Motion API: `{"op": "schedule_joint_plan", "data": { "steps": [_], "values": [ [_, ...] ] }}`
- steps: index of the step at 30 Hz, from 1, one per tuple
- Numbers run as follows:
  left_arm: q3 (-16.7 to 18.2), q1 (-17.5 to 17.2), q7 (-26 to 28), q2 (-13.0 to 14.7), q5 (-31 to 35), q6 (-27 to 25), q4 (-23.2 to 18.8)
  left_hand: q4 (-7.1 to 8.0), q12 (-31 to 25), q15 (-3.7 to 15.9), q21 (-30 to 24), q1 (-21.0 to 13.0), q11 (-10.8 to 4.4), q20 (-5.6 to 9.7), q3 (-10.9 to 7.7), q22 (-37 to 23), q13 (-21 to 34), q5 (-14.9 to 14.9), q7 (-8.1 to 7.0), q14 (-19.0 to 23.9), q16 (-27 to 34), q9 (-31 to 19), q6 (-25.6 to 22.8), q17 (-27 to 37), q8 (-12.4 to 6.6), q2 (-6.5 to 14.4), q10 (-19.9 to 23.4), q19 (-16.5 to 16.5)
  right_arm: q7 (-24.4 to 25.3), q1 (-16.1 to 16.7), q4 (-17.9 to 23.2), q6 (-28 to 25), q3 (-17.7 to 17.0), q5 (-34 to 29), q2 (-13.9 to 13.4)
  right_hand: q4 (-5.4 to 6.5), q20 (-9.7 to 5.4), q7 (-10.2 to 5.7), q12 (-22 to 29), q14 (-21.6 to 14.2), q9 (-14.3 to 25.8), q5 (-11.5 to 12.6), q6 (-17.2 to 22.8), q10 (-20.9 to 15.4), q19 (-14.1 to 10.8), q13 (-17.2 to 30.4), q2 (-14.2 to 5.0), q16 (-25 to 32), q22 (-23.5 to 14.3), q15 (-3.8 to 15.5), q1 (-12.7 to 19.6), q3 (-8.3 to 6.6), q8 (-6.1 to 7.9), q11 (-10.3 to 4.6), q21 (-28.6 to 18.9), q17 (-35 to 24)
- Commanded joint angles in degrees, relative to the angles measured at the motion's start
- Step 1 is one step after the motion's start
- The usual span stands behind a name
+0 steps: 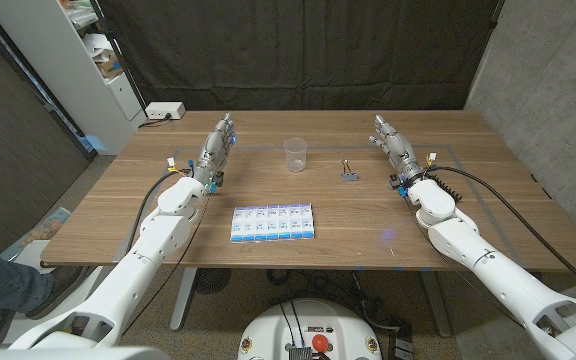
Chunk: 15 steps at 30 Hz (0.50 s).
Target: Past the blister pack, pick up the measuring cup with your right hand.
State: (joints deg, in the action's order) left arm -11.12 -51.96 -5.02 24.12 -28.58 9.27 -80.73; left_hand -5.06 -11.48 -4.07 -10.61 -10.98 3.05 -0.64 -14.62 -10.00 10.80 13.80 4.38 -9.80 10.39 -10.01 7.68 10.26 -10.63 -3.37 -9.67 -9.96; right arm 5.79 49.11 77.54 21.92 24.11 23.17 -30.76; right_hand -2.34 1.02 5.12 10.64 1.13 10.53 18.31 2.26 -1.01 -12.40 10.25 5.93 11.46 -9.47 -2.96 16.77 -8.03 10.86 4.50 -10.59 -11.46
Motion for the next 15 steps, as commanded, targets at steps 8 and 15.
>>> {"op": "schedule_joint_plan", "data": {
  "steps": [8, 15],
  "values": [
    [-0.3, -0.2, 0.2, 0.0, 0.3, 0.0, -0.8, -0.43, -0.2, -0.11, -0.3, -0.8, -0.11, -0.68, -0.25, -0.3, 0.2, 0.4, -0.03, -4.1, 0.3, -0.2, 0.1, 0.1, -0.19, 0.0, -1.9, -5.2, 1.4, 0.3, 2.0, 0.2, 0.6, -3.8, -1.9, -0.44, -0.08, -0.31, 0.2, 0.4, 0.1, 0.7, 0.1, 0.2, 0.2, 0.2, -0.35, 0.0, -0.3, -0.14, 0.5, -0.23, 0.32, 0.02, 0.0, 0.0],
    [-0.3, -0.3, -0.1, -0.3, -0.3, 0.1, -0.2, -0.47, -0.3, -0.15, -0.3, -0.9, -0.04, -0.80, -0.22, -0.3, 0.2, 0.4, -0.03, -4.1, 0.3, -0.2, 0.1, 0.2, -0.19, 0.0, -1.9, -5.3, 1.5, 0.5, 4.4, -0.7, 1.1, -6.2, -3.7, -0.58, 0.01, -0.42, 0.0, 0.8, 0.1, 0.9, -0.3, 0.7, 0.7, 0.2, -0.41, -0.2, -0.3, -0.25, 0.8, -0.22, 0.16, -0.06, 0.2, 0.0]
  ]
}}
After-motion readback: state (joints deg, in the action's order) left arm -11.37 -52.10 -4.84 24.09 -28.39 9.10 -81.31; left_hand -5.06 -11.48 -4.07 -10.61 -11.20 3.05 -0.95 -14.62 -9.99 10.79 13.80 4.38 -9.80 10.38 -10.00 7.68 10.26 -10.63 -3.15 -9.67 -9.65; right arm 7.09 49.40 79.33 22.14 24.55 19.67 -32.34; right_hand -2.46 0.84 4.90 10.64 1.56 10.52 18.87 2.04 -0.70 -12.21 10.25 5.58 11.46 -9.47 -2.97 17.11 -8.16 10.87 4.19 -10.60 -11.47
